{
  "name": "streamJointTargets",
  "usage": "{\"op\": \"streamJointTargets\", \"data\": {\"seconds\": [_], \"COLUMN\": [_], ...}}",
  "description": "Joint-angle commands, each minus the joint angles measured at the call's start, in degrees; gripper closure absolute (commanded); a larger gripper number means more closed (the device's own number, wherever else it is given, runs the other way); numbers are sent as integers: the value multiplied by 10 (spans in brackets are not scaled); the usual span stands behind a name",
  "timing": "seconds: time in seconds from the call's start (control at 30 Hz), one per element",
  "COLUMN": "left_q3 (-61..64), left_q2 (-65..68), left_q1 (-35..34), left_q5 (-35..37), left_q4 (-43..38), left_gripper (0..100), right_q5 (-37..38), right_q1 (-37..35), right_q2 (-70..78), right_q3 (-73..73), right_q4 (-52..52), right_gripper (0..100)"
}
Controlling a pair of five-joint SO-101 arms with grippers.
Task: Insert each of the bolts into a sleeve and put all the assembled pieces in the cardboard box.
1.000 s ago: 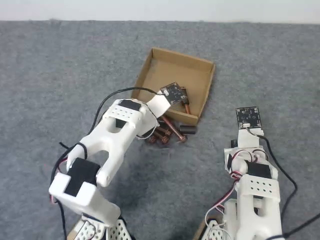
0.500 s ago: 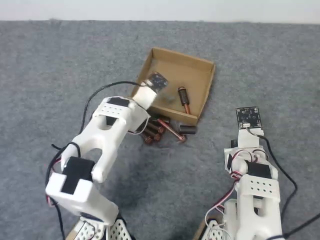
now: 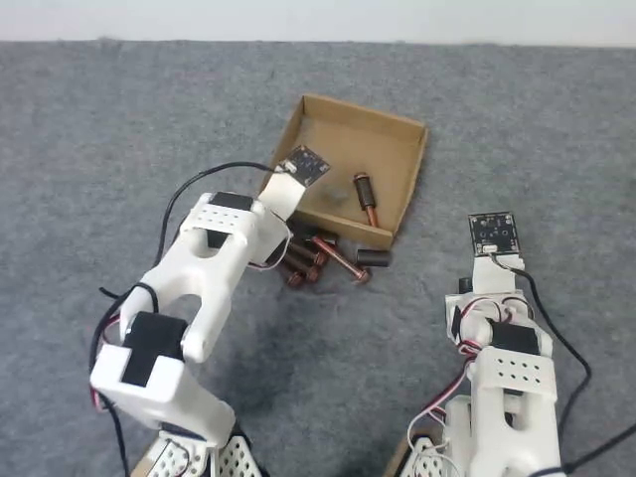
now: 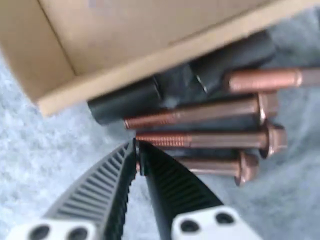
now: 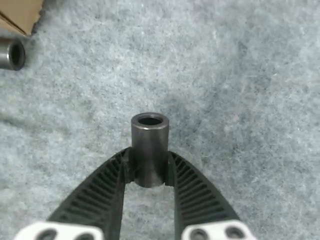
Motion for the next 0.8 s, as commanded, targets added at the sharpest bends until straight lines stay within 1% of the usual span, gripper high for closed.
{"op": "streamJointTargets", "data": {"seconds": [0.0,0.23,0.33,0.43,0.6,0.63,0.77], "left_q3": [-10,4,5,14,8,8,12], "left_q2": [-2,-8,-8,-9,-9,-9,-9], "left_q1": [-1,-5,-5,-6,-36,-44,-80], "left_q5": [7,8,28,39,38,36,-10], "left_q4": [52,60,84,84,79,79,88], "left_gripper": [987,988,988,988,988,988,988], "right_q5": [11,11,11,11,11,11,11], "right_q1": [2,2,2,2,-7,-7,-6], "right_q2": [-14,-14,-14,-14,-14,-14,-14], "right_q3": [-3,-3,-3,-3,-3,-3,-2], "right_q4": [-9,-9,-9,-10,-10,-9,-9], "right_gripper": [990,990,990,990,990,990,990]}}
